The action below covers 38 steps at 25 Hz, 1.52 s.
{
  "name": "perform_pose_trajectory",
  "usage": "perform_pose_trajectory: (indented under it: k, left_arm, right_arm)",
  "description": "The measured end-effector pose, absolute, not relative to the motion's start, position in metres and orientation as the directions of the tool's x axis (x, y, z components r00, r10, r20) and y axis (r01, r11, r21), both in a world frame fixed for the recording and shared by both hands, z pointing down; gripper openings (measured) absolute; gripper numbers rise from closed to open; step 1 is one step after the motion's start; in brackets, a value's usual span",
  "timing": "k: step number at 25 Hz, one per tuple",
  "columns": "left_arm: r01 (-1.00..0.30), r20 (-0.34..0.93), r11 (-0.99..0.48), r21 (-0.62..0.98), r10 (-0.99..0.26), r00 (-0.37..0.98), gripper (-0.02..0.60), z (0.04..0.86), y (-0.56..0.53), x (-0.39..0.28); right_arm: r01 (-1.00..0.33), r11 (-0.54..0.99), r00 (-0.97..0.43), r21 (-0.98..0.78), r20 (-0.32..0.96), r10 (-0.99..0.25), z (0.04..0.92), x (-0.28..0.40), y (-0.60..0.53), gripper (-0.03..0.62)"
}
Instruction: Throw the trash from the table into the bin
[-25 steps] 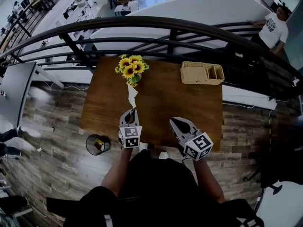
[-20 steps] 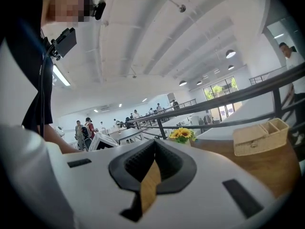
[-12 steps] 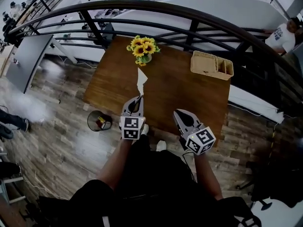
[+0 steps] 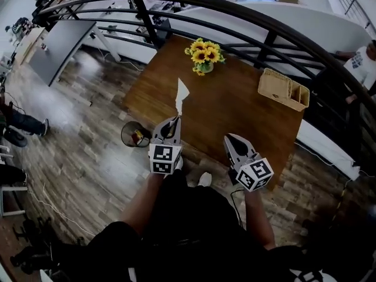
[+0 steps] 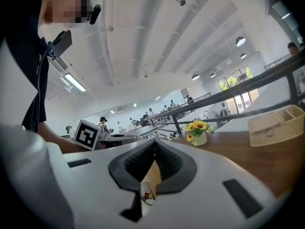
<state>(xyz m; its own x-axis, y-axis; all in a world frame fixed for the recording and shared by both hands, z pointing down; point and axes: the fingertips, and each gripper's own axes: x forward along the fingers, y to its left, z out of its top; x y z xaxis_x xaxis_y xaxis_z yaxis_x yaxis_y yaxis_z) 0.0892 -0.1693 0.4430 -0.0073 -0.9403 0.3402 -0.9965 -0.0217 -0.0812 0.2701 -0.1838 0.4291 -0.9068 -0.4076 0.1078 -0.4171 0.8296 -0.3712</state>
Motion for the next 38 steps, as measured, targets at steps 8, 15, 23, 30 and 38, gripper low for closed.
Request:
perform_pose_trajectory:
  k: [8, 15, 23, 30, 38]
  left_arm:
    - [-0.99, 0.342, 0.09, -0.11, -0.932, -0.122, 0.014, 0.438, -0.137, 0.043]
    - [-0.983, 0.312, 0.167, -0.079, -0.932, -0.183, 0.015, 0.429, -0.098, 0.002]
    - [-0.974, 0.315, 0.223, -0.036, -0.923, -0.223, 0.015, 0.437, -0.03, -0.079]
    - [-0.967, 0.357, 0.254, 0.001, -0.904, -0.237, 0.015, 0.472, 0.026, -0.154]
    - [-0.949, 0.406, 0.315, 0.02, -0.87, -0.28, 0.015, 0.506, 0.089, -0.24]
  right_arm:
    - [-0.309, 0.872, -0.951, -0.38, 0.102, -0.293, 0.431, 0.221, -0.18, 0.012]
    - [-0.2, 0.916, -0.979, -0.348, 0.114, -0.171, 0.422, 0.158, -0.158, 0.012]
    - [-0.169, 0.93, -0.982, -0.328, 0.136, -0.13, 0.411, 0.075, -0.098, 0.012]
    - [-0.175, 0.931, -0.976, -0.319, 0.184, -0.12, 0.424, 0.008, -0.053, 0.012]
    - [-0.102, 0.949, -0.967, -0.3, 0.253, -0.024, 0.442, -0.095, -0.002, 0.012]
